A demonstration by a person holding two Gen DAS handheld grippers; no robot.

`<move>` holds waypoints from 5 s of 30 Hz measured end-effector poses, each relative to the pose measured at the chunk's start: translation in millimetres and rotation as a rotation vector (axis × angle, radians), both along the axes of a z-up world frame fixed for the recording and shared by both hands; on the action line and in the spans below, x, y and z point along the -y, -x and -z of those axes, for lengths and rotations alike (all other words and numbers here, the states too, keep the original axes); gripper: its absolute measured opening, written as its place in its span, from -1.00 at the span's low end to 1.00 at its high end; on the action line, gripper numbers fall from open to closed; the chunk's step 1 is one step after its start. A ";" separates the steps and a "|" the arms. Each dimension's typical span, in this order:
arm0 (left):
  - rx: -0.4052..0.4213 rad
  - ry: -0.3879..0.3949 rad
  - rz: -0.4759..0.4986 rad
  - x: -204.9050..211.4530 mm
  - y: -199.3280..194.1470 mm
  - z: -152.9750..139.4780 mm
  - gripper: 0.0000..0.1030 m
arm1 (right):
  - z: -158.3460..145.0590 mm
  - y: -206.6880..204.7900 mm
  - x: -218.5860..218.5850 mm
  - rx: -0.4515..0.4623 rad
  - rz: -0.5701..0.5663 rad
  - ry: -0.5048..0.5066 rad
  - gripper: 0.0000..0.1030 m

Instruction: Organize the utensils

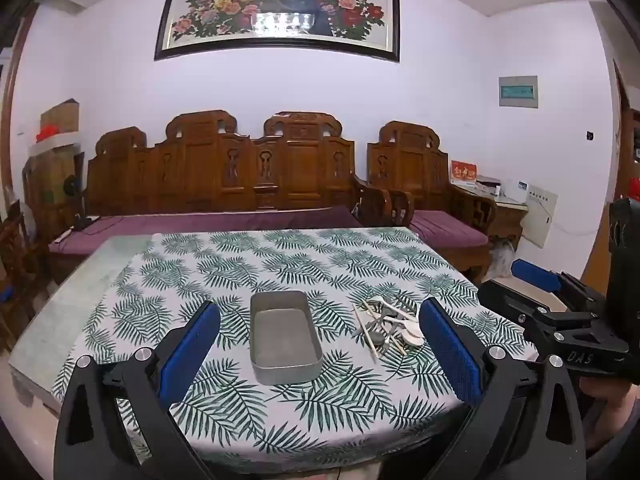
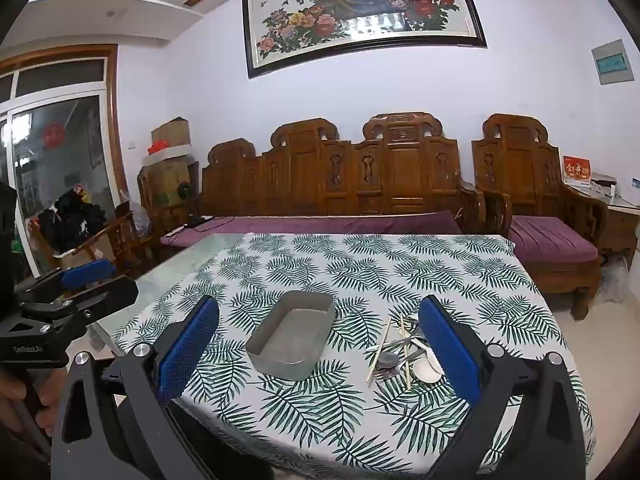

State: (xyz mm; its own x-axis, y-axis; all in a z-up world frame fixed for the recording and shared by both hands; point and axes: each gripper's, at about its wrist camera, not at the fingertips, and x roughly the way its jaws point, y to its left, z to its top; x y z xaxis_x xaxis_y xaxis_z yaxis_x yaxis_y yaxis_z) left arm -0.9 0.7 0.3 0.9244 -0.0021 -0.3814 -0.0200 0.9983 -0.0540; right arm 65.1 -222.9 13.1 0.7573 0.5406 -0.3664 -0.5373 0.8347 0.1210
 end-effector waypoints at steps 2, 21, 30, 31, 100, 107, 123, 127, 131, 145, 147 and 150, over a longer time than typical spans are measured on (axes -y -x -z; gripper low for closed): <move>-0.002 0.007 0.002 -1.1 0.1 0.2 0.87 | 0.0 0.0 0.0 0.000 0.001 -0.003 0.95; 0.006 0.002 0.006 3.9 0.2 -5.5 0.87 | 0.2 -0.3 1.0 -0.002 0.000 -0.013 0.95; 0.009 0.002 0.008 1.2 -0.7 -5.1 0.87 | 0.0 -0.1 0.9 -0.002 -0.001 -0.015 0.95; 0.009 0.002 0.008 1.1 -0.9 -5.3 0.87 | 0.0 -0.2 0.9 -0.001 -0.001 -0.014 0.95; -0.043 0.011 0.024 2.2 -10.9 5.6 0.87 | 8.6 -4.9 3.2 -0.025 0.000 -0.003 0.85; -0.094 0.019 0.045 5.2 -29.9 24.7 0.87 | 30.6 -27.4 8.8 -0.067 0.008 0.022 0.67; -0.213 0.030 0.147 14.6 -106.4 56.6 0.87 | 80.4 -122.5 27.5 -0.163 0.083 0.097 0.27; -0.243 0.022 0.173 21.7 -126.0 68.4 0.84 | 93.9 -149.1 36.6 -0.192 0.106 0.097 0.16; -0.284 0.025 0.200 28.5 -144.6 83.7 0.73 | 113.9 -172.9 43.4 -0.233 0.130 0.104 0.13; -0.493 0.029 0.280 70.4 -219.7 163.8 0.07 | 180.9 -202.6 47.9 -0.350 0.134 0.112 0.08; -0.520 0.034 0.277 73.6 -229.5 176.1 -0.06 | 187.7 -206.1 51.1 -0.359 0.142 0.121 0.08; -0.555 0.047 0.276 77.6 -243.5 193.1 -0.19 | 196.3 -209.7 53.8 -0.376 0.150 0.135 0.08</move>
